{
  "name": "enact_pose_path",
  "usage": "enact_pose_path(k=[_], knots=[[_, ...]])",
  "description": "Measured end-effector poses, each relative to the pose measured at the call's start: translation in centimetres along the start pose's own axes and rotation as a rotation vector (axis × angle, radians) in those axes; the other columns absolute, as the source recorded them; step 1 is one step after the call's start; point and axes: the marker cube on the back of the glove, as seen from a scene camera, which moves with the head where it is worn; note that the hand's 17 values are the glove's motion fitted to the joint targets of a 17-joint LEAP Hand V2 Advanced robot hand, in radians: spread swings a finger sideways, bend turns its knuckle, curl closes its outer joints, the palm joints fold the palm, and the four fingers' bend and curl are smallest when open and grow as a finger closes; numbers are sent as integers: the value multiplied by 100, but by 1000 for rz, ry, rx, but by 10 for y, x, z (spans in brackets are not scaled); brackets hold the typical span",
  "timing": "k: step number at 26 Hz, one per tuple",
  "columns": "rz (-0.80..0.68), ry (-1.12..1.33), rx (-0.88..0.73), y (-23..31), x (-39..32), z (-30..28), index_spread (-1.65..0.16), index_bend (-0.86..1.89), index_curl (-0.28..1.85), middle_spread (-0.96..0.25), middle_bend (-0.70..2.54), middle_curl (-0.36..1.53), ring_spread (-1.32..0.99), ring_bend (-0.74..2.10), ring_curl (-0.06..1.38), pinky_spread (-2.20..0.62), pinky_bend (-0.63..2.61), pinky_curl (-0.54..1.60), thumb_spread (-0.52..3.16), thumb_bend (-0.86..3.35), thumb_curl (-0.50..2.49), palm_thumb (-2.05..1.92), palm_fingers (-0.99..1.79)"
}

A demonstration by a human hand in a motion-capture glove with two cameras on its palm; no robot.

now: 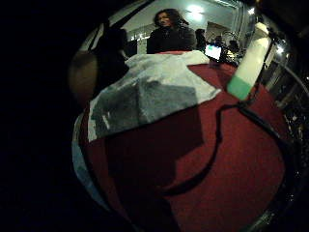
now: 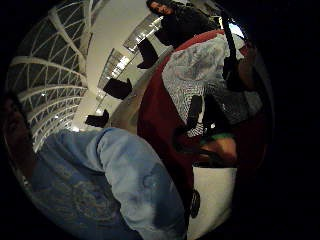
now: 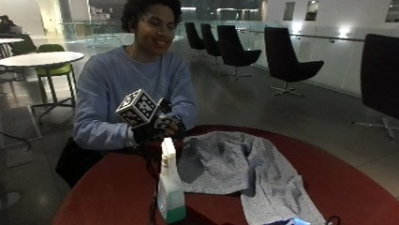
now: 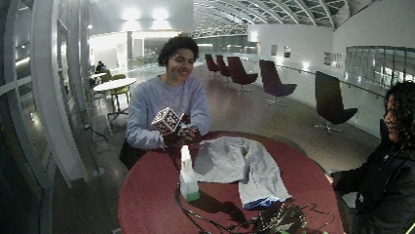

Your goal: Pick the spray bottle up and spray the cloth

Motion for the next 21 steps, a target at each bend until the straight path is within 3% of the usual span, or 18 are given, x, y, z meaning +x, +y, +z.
enact_pose_path(k=[10, 21], knots=[[9, -5, -18, 0, 1, 1, -20, 35, 27, -3, 51, 25, -2, 43, 25, 16, 11, 10, 67, 36, 25, 71, 99], [60, -85, 33, -2, 11, -9, -23, 31, 34, -3, 50, 32, -2, 42, 30, 18, 11, 11, 85, 27, 33, 75, 98]])
